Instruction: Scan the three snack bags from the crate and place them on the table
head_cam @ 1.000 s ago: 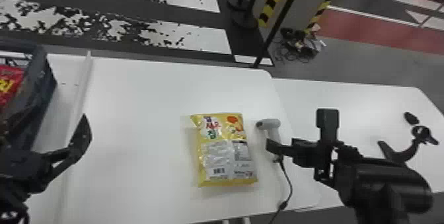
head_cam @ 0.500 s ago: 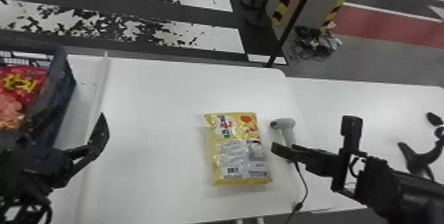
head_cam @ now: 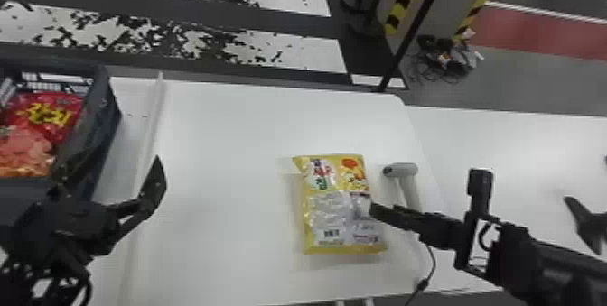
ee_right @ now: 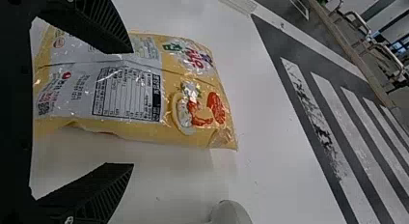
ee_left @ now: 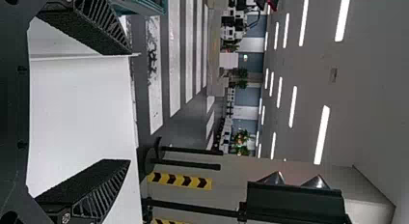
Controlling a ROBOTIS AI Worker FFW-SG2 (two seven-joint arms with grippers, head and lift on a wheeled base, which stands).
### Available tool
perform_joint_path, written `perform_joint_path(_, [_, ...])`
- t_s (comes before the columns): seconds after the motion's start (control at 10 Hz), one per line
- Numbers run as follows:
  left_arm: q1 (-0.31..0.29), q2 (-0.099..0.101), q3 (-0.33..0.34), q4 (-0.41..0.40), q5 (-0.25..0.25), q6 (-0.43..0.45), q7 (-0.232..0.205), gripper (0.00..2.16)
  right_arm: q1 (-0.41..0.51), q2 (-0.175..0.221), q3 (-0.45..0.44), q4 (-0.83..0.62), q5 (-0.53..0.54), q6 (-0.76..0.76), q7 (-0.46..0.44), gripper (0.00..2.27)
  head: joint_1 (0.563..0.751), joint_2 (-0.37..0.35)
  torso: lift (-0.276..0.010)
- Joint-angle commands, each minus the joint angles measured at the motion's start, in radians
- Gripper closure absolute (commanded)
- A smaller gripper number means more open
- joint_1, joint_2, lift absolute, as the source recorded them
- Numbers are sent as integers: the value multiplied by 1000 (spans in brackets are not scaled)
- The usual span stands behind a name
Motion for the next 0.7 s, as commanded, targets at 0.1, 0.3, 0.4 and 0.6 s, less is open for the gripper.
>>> perform_joint_path(0.1, [-5,1,0,9,1,-2,-1,76,-21,-13,52,60,74,-38,90,56,695,-213,-62])
perform_joint_path(0.3, [-6,1,-1,14,1,-5,-1,76,-38,-25,98,111,150,-121,145,87,695,-198,-62])
perform_joint_path(0.4, [-8,1,-1,14,1,-5,-1,76,-44,-34,119,131,171,-151,156,272,695,-193,-62])
perform_joint_path(0.6, [-8,1,-1,14,1,-5,-1,76,-44,-39,142,131,222,-179,170,2074,695,-189,-62])
